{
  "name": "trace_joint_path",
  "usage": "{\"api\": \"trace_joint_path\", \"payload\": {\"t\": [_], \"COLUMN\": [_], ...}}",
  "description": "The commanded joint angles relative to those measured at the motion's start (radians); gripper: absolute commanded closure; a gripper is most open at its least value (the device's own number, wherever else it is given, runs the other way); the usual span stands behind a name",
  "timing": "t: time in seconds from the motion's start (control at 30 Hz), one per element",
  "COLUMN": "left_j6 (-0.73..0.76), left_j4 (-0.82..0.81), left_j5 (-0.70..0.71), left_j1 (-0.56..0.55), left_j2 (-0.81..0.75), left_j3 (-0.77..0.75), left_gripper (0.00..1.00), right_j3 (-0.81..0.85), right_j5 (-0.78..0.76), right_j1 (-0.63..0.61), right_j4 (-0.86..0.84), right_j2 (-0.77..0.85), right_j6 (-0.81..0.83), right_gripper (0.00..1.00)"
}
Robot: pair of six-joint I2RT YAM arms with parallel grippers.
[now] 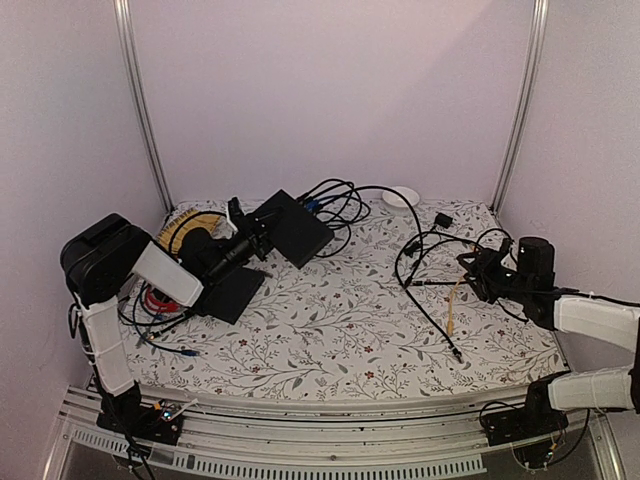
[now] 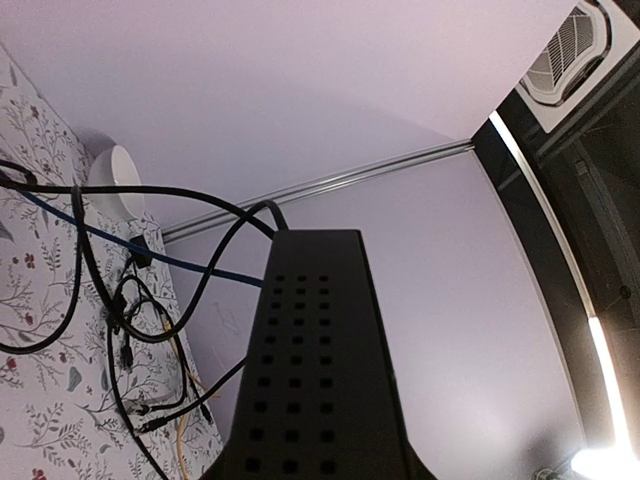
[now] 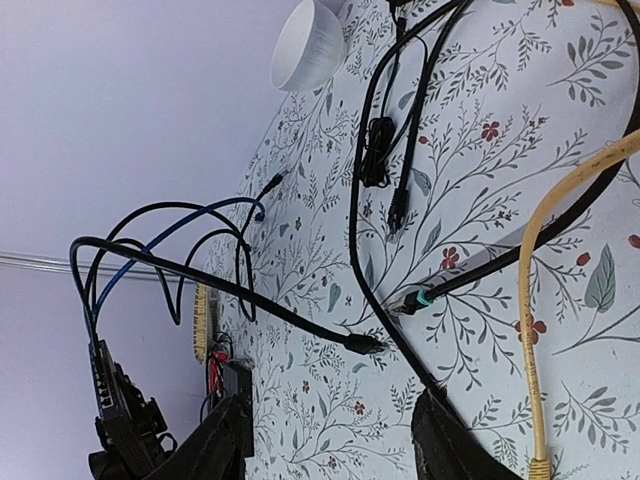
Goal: Pull the plug from the switch port
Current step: Pull the connector from the switch port.
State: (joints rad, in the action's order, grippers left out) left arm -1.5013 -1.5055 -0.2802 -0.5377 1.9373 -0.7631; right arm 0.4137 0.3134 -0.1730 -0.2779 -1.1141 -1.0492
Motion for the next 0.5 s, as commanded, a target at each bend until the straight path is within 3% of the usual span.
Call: {"api": "trace_joint_path", "payload": {"t": [0.0,0.2,0.47], "left_j6": [-0.014,-0.026,-0.061], "left_j4": [-0.2,-0.207,-0.242], "left_j5": [-0.001,-0.007,-0.058], "left_j1": [-0.011,-0.015,-0.017], "left_j2": [-0.081,-0.098,-0.075], "left_j3": [0.006,0.027,0.018], "left_gripper": [1.0,1.0,1.0], "right_j3": [0.06,0.209,0.416], "right_j5": [-0.037,-0.123,-0.096], "right_j1": [-0.048,-0.2,-0.376], "right_j4": [0.054,0.132,0.071], "right_j2": [0.036,0.024,-0.175], "right_j6": [0.023,0.094,0.172], "right_gripper": [0.45,0.46,0.47]}}
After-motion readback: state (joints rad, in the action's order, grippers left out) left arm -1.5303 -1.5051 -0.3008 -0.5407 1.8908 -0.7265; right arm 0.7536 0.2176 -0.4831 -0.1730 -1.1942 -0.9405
